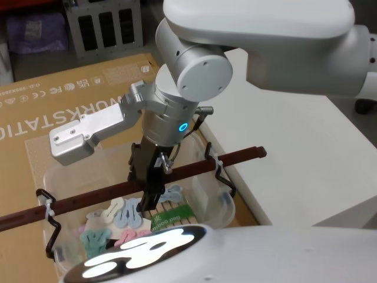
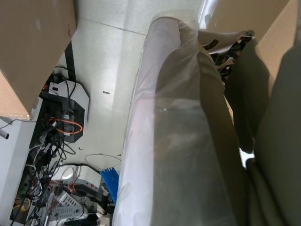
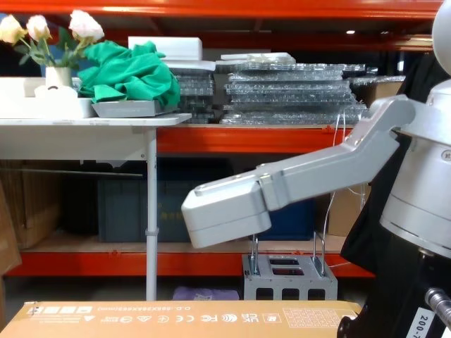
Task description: Use one hand to grasp the basket and place it at the designated location.
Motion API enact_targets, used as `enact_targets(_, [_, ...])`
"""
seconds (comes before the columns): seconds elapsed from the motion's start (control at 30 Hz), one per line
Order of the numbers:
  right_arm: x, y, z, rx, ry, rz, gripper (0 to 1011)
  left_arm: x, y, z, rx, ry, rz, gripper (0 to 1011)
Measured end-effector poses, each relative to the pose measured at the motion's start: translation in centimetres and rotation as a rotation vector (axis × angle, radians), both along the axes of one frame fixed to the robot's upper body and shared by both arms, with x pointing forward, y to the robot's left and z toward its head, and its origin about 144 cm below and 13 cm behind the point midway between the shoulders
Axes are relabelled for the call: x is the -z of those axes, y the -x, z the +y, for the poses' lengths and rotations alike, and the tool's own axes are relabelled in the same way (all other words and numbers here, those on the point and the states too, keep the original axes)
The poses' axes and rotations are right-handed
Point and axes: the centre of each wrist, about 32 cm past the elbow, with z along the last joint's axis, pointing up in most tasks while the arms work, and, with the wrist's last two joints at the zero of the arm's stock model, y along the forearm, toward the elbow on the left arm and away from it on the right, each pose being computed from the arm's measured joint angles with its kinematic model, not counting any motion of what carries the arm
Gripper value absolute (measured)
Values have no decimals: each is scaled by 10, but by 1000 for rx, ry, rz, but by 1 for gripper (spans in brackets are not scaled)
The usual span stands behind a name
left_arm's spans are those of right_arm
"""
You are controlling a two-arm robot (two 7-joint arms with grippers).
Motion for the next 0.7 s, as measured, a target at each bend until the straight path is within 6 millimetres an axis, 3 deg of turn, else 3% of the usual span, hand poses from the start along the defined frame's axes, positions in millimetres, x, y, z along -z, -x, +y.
enact_targets(0.23, [0,0,-5,12,0,-1,525,0,0,0,0,0,0,0])
enact_targets(0.37, [0,0,-7,18,0,-2,347,0,0,0,0,0,0,0])
enact_targets(0.5, [0,-1,-8,20,-1,-3,255,0,0,0,0,0,0,0])
enact_targets(0.7, [-5,-2,-13,28,-9,-2,197,0,0,0,0,0,0,0])
